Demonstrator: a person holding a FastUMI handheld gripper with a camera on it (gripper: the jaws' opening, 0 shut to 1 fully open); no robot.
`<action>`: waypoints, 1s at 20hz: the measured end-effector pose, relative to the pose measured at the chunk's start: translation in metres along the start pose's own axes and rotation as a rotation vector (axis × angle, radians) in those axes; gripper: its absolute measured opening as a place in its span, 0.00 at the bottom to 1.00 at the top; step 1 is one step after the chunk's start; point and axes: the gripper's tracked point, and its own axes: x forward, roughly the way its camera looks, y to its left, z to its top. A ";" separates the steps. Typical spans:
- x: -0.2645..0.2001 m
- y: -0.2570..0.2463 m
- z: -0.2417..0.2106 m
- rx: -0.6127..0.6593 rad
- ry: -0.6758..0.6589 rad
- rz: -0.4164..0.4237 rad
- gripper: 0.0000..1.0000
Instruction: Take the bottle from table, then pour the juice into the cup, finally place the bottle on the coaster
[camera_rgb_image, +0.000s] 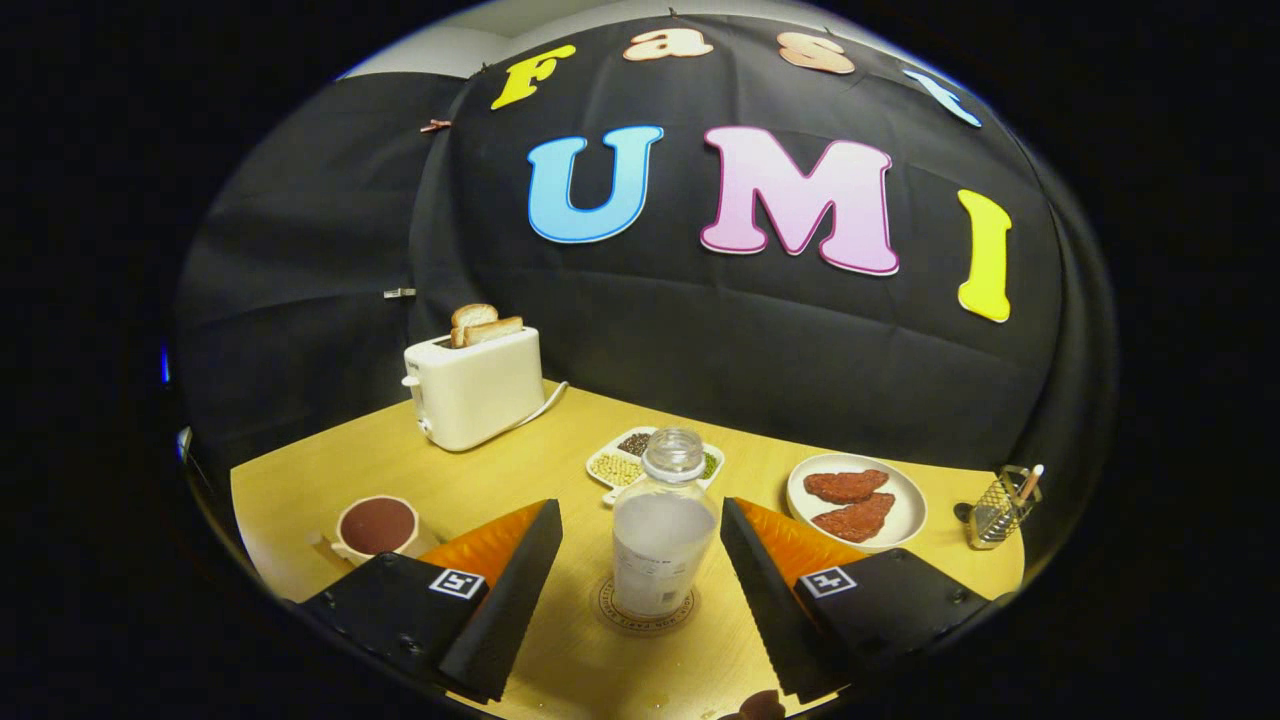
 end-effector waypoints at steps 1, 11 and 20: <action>-0.013 -0.001 0.011 0.018 -0.010 -0.006 0.98; -0.144 -0.129 0.124 0.044 -0.168 -0.396 0.97; -0.251 -0.132 0.113 0.142 -0.168 -0.563 0.98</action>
